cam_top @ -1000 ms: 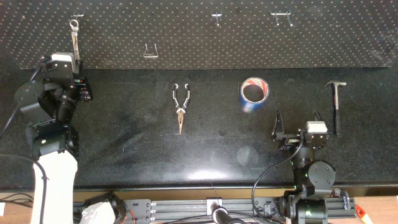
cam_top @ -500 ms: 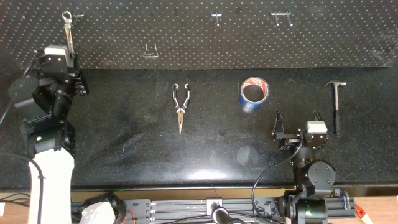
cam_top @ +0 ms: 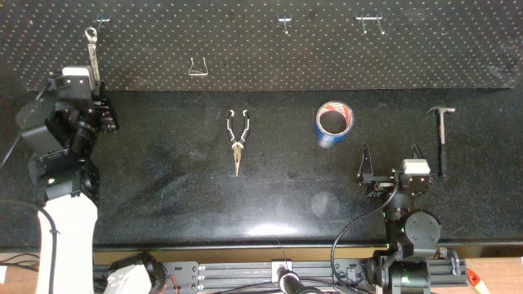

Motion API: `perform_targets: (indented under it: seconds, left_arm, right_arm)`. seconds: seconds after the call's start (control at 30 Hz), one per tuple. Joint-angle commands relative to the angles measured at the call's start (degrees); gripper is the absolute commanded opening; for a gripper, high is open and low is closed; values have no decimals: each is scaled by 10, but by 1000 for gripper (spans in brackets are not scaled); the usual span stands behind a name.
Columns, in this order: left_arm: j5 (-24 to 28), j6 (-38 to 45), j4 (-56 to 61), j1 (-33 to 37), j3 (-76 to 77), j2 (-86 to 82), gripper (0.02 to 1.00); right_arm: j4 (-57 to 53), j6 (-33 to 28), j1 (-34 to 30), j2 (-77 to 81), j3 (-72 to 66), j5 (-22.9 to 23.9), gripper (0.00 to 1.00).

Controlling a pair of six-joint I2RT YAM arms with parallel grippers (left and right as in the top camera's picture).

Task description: Place Tools Onto Pegboard

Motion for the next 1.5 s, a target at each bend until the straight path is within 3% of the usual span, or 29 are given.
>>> perform_targets:
  seconds: [0.03,0.2,0.27,0.33,0.37,0.4,0.47,0.5,0.67,0.83,0.87,0.93,1.03,1.1,1.17,1.2,1.37,1.4,1.5]
  left_arm:
    - [-6,-9,4,-1,17,21,27]
    - [3,-9,15,-11,17,70,31]
    - [0,-9,17,-12,17,87,117]
    - [-4,-9,17,-11,17,95,351]
    - [-11,-9,17,-11,17,87,564]
    - [-11,-9,17,-11,17,77,660]
    - [-10,-9,19,-11,17,50,956]
    - [-10,-9,12,-11,17,28,996]
    - [101,-9,-102,-12,17,-113,996]
    - [106,-9,-300,-11,17,-285,996]
    - [66,-7,-343,-11,17,-315,998]
    - [57,-7,-351,-11,17,-325,996]
    - [116,-9,-348,-11,17,-324,996]
    - [104,-12,-348,-11,17,-324,996]
    - [44,-80,-344,-34,17,-324,996]
    - [-27,-137,-343,-80,17,-322,996]
    - [-317,-372,-250,-416,17,-152,998]
    - [-327,-389,-220,-478,17,-93,996]
    - [-325,-461,-191,-568,17,21,996]
  right_arm:
    - [-3,-6,1,-3,-1,-3,1000]
    - [-3,-6,1,-3,-1,-3,1000]
    - [-3,-6,1,-3,-1,-3,998]
    - [-3,-6,1,-3,-1,-3,1000]
    - [-3,-6,1,-3,-1,-3,1000]
    - [-3,-6,1,-3,-1,-3,998]
    - [-3,-6,1,-3,-1,-3,998]
    - [-3,-6,1,-3,-1,-3,1000]
    - [-3,-6,1,-3,-1,-3,1000]
    - [-3,-6,1,-3,-1,-3,1000]
    - [-3,-6,1,-3,-1,-3,1000]
    - [-3,-6,1,-3,-1,-3,1000]
    - [-3,-6,1,-3,-1,-3,1000]
    - [-3,-6,1,-3,-1,-3,998]
    - [-3,-6,1,-3,-1,-3,1000]
    - [-3,-6,1,-3,-1,-3,1000]
    - [-3,-6,1,-3,-1,-3,1000]
    - [-3,-6,1,-3,-1,-3,1000]
    - [-3,-6,1,-3,-1,-3,1000]
